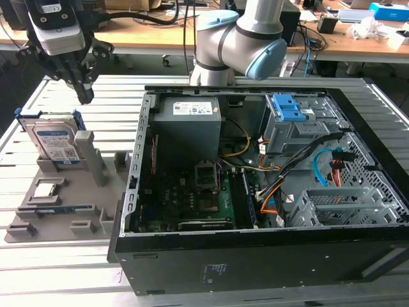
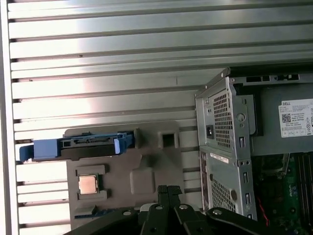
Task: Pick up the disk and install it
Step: 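Reach for the disk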
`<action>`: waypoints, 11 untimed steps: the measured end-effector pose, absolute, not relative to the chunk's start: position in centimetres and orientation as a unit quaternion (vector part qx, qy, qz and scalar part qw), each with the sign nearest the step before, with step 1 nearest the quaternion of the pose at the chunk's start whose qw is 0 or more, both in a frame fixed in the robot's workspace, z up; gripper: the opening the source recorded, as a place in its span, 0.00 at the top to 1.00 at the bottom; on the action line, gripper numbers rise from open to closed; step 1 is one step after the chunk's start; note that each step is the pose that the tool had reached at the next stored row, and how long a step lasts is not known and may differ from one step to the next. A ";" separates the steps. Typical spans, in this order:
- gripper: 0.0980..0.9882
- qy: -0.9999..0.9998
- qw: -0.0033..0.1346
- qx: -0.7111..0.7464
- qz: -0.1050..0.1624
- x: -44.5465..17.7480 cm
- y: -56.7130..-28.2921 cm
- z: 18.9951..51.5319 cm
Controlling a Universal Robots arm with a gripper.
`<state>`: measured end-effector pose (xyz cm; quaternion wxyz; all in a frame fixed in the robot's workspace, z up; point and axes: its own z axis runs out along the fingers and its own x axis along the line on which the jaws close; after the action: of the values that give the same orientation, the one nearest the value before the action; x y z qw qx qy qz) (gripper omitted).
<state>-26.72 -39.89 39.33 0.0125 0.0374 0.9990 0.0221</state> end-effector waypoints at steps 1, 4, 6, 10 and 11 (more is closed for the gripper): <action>0.99 0.999 0.013 0.037 0.022 -27.0 -39.9 39.3; 0.99 0.999 0.012 0.037 0.022 -27.4 -39.9 39.3; 0.99 0.999 0.012 0.037 0.022 -27.6 -39.9 39.3; 0.99 0.999 0.012 0.037 0.022 -28.3 -39.9 39.3; 0.99 0.999 0.012 0.037 0.022 -28.5 -39.9 39.3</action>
<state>-28.51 -39.89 39.32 0.0125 0.0374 0.9990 0.0221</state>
